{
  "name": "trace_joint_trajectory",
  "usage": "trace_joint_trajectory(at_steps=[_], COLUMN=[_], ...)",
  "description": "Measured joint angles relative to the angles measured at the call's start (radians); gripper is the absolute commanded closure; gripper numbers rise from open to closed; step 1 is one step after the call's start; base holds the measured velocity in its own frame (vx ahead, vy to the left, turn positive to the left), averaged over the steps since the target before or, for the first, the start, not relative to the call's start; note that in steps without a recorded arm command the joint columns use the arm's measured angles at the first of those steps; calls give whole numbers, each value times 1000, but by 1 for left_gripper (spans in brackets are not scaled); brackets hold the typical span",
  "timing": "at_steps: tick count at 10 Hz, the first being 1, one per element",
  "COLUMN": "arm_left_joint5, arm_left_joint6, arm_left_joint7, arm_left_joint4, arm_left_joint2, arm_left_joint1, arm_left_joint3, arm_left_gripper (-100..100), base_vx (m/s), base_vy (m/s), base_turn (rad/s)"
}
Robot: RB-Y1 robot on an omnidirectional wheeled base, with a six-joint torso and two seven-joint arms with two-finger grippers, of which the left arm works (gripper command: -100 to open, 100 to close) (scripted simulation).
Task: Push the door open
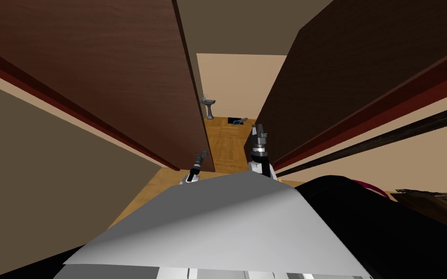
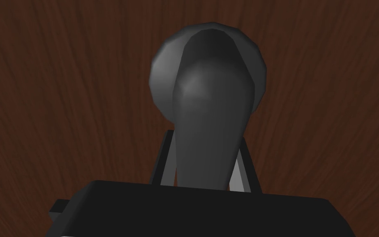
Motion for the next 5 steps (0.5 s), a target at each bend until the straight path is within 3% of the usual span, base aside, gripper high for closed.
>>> trace_joint_trajectory(at_steps=[3, 5], arm_left_joint5=[-2, -3], arm_left_joint6=[3, -6], arm_left_joint7=[-1, -3], arm_left_joint4=[-16, 0], arm_left_joint2=[-1, -6], arm_left_joint1=[8, 5], arm_left_joint3=[14, 30], arm_left_gripper=[100, 100], base_vx=[162, 205], base_vy=[-74, -97], base_turn=[52, 85])
